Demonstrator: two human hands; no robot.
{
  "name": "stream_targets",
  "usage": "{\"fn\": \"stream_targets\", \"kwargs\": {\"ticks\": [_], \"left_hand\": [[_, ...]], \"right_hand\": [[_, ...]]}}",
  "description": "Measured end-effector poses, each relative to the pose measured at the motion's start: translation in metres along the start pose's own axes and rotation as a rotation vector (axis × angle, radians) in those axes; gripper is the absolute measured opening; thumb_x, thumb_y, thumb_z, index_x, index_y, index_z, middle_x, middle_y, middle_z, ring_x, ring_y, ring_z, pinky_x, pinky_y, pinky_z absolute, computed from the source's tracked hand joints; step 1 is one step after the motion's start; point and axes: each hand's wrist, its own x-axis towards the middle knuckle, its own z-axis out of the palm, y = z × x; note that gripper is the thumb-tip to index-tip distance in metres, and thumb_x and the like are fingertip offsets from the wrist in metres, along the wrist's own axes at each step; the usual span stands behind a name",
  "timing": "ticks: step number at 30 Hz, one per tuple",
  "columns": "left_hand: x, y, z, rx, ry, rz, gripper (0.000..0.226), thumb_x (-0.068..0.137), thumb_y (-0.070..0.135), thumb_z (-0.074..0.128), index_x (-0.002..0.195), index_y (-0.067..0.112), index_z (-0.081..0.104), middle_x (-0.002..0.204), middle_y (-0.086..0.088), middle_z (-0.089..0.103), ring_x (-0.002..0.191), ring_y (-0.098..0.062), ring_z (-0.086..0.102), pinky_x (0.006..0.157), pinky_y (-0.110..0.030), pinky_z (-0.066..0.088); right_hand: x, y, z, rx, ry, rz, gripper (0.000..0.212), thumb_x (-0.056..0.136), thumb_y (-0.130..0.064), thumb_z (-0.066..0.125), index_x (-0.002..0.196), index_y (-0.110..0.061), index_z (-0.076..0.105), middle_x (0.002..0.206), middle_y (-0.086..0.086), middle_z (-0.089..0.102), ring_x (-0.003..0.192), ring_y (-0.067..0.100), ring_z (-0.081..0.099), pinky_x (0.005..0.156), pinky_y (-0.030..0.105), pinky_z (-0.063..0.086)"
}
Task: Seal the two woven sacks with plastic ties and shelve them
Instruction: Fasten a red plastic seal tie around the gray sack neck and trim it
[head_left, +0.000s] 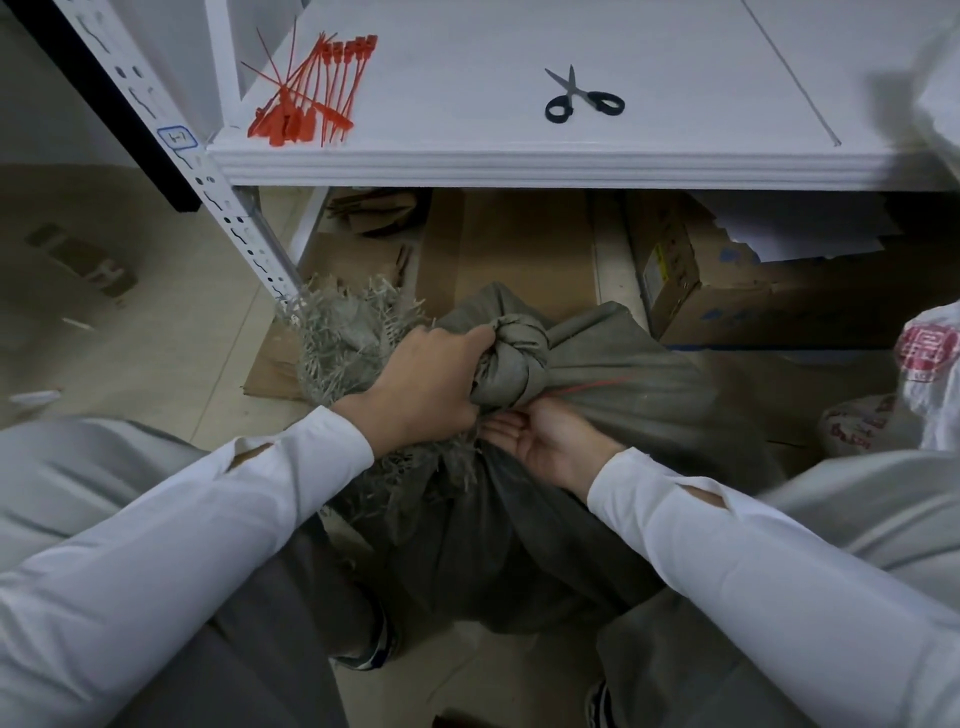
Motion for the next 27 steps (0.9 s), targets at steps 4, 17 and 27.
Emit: {"fn": "stream_targets", "kwargs": {"ticks": [4,17,27], "left_hand": [[0.003,-0.005,-0.007,-0.256,-0.062,-0.056,0.035,0.071,0.015,0.074,0.101,0.015,0.056,0.082,-0.001,0.064,0.073,-0.027,0.062,0.061,-0.034,0.051],[0.005,-0.014,-0.023,0.140,-0.255,0.036,0.045,0.080,0.022,0.064,0.122,0.022,0.048,0.096,-0.004,0.065,0.085,-0.031,0.062,0.068,-0.035,0.041],[0.003,-0.006,-0.029,0.634,-0.151,0.428,0.034,0.082,0.011,0.052,0.112,0.025,0.059,0.094,0.002,0.068,0.092,-0.026,0.062,0.098,-0.045,0.034]], "right_hand": [[-0.002,0.001,0.004,-0.117,0.006,-0.032,0.033,0.105,-0.015,0.029,0.093,-0.004,0.057,0.082,0.015,0.062,0.071,0.022,0.063,0.076,0.035,0.056],[-0.035,-0.097,-0.006,-0.950,0.456,-1.069,0.031,0.101,-0.025,0.043,0.109,-0.017,0.072,0.086,-0.013,0.063,0.071,-0.002,0.055,0.069,0.018,0.042],[-0.017,-0.099,0.009,-1.070,0.052,-0.967,0.025,0.100,-0.012,0.046,0.096,-0.011,0.071,0.091,0.004,0.072,0.082,0.010,0.071,0.075,0.022,0.058]]}}
